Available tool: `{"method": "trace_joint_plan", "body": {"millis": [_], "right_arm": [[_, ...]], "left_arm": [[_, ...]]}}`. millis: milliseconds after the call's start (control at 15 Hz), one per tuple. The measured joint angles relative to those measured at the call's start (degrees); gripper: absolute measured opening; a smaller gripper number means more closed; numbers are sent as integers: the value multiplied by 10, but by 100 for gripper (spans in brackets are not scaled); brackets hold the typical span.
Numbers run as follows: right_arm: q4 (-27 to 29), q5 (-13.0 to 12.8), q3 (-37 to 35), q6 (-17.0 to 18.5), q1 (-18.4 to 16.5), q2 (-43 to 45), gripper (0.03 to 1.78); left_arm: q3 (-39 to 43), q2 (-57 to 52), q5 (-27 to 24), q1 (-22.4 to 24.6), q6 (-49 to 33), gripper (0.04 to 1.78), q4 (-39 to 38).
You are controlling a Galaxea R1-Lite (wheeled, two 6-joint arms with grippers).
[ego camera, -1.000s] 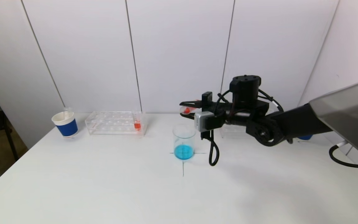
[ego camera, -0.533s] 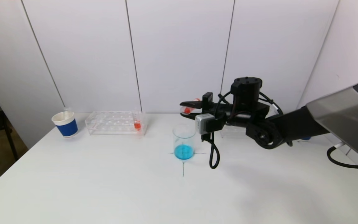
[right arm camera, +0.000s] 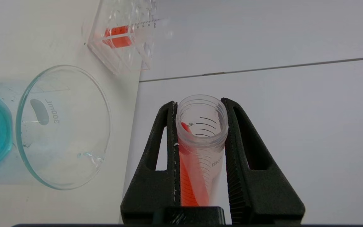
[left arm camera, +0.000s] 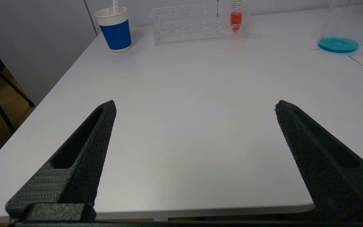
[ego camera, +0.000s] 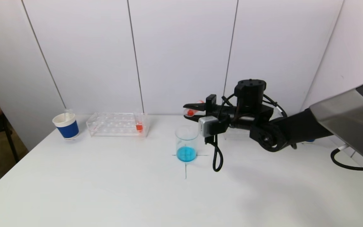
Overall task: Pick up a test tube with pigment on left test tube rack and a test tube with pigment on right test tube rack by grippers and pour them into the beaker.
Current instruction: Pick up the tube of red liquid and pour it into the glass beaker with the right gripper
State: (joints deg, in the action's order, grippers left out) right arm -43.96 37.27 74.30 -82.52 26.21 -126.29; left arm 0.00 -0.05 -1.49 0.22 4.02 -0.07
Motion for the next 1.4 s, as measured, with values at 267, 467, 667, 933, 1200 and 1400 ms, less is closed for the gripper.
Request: {"method": "trace_joint_plan", "body": {"millis": [267, 467, 667, 933, 1200, 1400], "right_arm": [[0, -3, 5, -19, -6, -5, 47], [0, -5, 7, -33, -9, -10, 47], [-1, -7, 8, -50, -10, -14, 47], [-4, -9, 8, -74, -9, -15, 47], [-10, -15, 6, -88, -9, -15, 47], [-9, -15, 6, -106, -9, -15, 47]], "left_arm": [[0, 0, 0, 0, 0, 176, 0], [0, 0, 0, 0, 0, 176, 0], [0, 0, 0, 0, 0, 176, 0], [0, 0, 0, 0, 0, 176, 0], [0, 0, 0, 0, 0, 176, 0], [0, 0, 0, 0, 0, 176, 0]]}}
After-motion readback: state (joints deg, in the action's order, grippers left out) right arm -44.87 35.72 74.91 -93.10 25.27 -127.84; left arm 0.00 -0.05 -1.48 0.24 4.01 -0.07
